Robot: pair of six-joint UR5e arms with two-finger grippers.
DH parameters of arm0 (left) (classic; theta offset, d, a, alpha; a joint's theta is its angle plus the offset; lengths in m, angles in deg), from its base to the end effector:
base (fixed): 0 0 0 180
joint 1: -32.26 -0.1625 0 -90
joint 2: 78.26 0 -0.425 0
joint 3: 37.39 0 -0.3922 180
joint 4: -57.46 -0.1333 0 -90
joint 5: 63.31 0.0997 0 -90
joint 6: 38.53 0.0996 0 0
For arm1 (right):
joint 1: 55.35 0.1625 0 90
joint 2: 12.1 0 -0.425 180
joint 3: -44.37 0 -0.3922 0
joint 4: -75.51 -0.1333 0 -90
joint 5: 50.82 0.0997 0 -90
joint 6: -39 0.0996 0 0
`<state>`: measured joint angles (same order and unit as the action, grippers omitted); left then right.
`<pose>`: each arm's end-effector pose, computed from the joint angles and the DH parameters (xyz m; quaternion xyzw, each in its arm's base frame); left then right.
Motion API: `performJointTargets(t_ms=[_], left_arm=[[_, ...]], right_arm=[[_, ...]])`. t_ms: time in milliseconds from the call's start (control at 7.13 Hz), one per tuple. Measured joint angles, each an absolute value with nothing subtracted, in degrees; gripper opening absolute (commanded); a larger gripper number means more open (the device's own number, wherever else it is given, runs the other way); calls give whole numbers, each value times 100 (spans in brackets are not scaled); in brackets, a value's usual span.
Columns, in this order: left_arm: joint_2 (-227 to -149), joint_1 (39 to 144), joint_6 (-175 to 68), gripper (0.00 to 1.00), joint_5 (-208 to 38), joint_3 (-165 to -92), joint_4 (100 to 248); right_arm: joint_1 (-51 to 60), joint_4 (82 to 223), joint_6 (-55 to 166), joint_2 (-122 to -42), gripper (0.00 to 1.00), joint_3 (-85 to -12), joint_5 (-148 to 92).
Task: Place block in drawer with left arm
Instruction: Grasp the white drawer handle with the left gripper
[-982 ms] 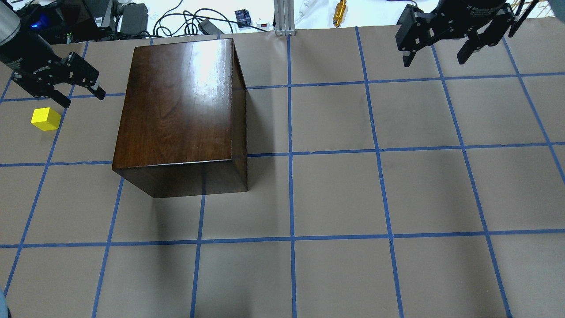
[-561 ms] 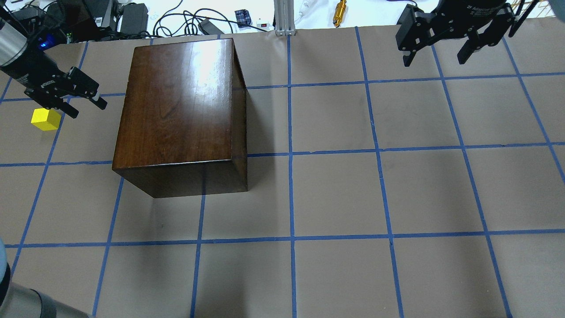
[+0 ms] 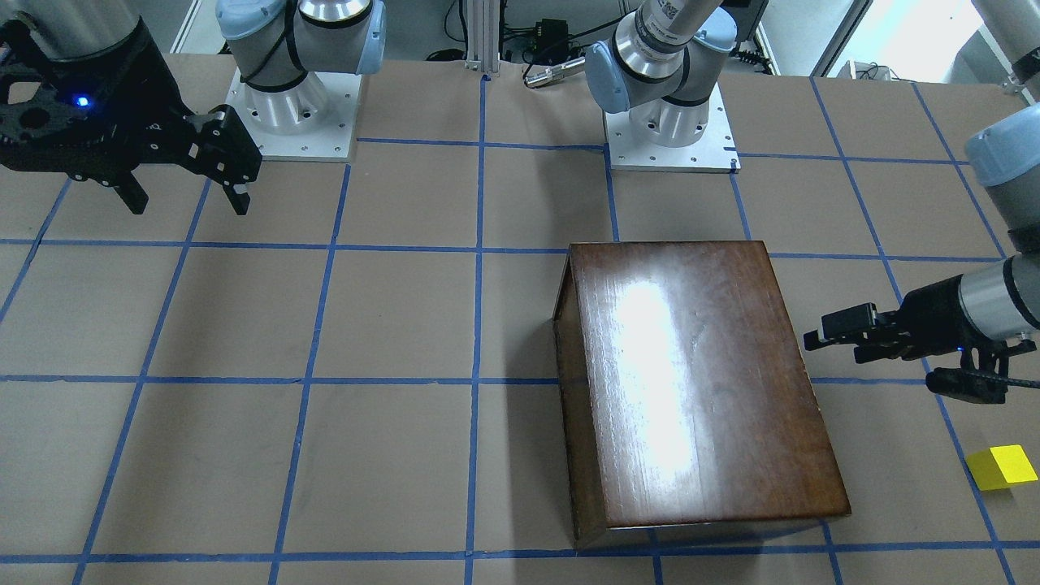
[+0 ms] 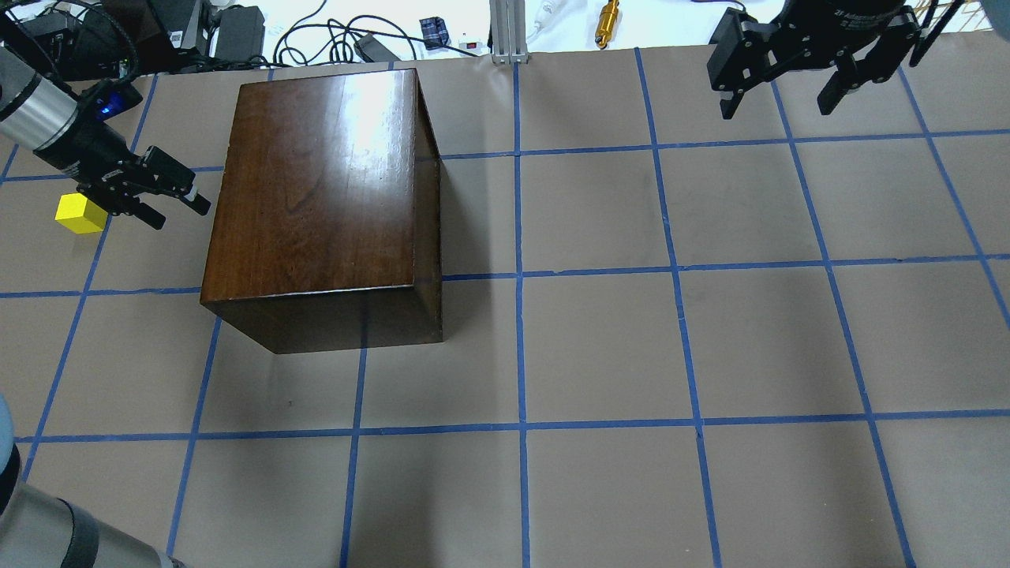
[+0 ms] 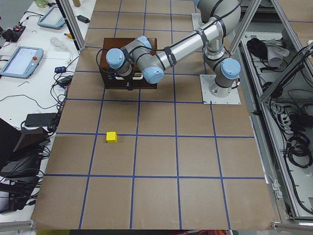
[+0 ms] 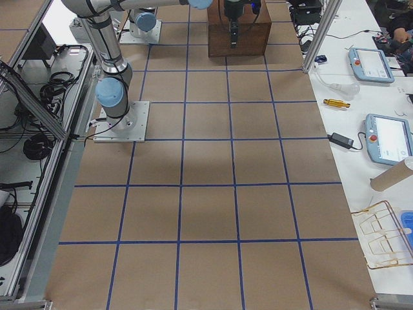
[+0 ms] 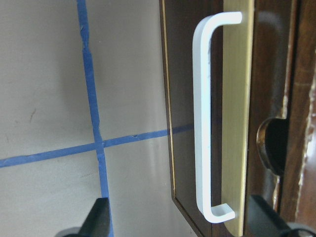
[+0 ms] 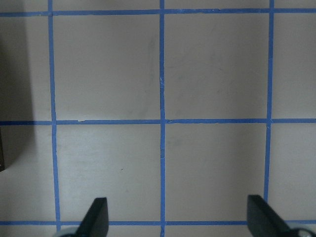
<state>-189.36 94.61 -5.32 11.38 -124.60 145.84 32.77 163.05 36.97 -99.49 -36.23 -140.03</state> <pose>0.1339 -0.5996 0.3151 -0.0282 -0.9804 -0.0573 0.1865 0.1177 -0.5199 0.5417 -0.0016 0.9993 -0.0380 0.0056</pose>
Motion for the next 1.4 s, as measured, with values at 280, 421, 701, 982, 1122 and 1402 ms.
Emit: performJointTargets(t_ms=[280,421,701,982,1122,1402], left_arm=[[-18887,9466,-596,99,1078,-12832,14051],[-18867,9476,-675,99,1072,-12947,13970],[-18886,9496,-881,99,1072,-13025,13928],[-18952,9501,-935,99,1065,-13031,13850],[-18973,9501,-938,99,1019,-13038,13827],[-19004,9500,-921,99,920,-13044,13809]], right_arm=[[3280,16305,3697,-9952,100,-3623,-14003],[3280,16305,3698,-9954,100,-3623,-14002],[3280,16305,3697,-9955,100,-3623,-14001],[3280,16305,3698,-9954,100,-3623,-14003],[3280,16305,3698,-9953,100,-3623,-14003],[3280,16305,3698,-9949,100,-3623,-14003]])
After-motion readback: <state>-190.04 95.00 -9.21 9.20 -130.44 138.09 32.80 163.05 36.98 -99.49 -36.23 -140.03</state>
